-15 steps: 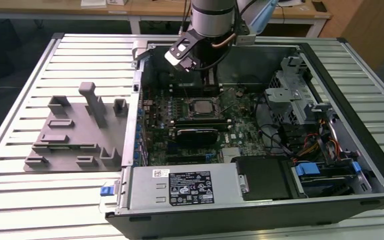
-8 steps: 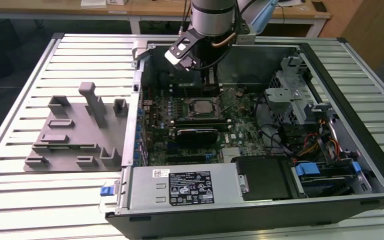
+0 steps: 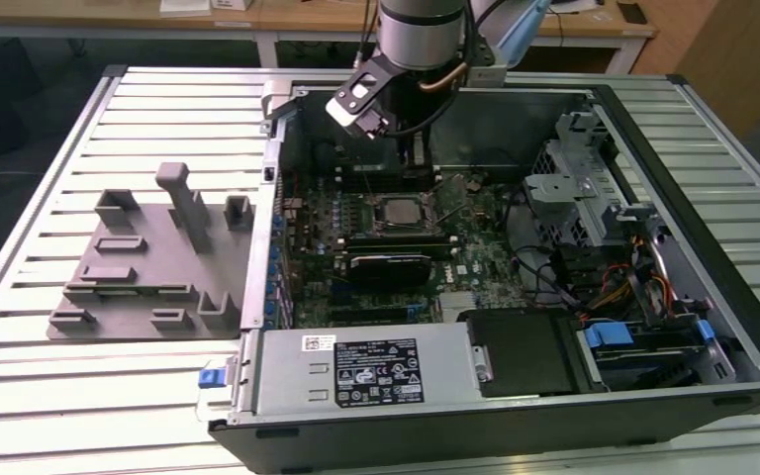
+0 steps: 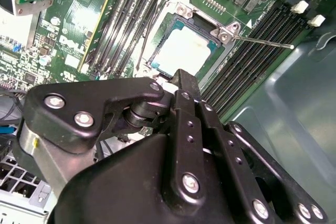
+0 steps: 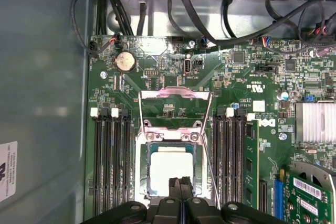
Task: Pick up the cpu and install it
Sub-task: 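Close the cpu cover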
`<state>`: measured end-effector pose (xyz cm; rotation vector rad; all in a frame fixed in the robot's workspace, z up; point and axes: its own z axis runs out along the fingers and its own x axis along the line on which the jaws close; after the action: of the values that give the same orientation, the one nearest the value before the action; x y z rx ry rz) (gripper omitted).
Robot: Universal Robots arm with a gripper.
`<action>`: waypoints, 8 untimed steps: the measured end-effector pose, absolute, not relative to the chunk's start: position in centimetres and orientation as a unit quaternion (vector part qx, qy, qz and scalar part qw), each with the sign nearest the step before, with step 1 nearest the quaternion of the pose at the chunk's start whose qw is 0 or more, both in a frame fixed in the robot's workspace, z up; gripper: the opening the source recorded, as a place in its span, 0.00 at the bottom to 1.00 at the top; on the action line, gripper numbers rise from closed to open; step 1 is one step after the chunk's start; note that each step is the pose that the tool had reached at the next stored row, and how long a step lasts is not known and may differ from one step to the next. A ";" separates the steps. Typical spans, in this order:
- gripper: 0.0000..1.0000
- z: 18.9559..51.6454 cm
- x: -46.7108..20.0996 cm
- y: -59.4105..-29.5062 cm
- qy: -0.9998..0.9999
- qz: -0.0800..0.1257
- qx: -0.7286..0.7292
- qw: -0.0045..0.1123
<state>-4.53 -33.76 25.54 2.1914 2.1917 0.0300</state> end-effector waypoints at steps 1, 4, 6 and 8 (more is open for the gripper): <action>0.11 25.7 -4.5 -33.8 0.707 0.010 0.707 0.021; 0.11 26.0 -4.5 -33.8 0.707 0.010 0.707 0.021; 0.11 26.2 -4.5 -33.8 0.707 0.010 0.707 0.021; 0.11 26.3 -4.5 -33.8 0.707 0.010 0.707 0.021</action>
<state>-4.53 -33.76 26.30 2.1915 2.1917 0.0302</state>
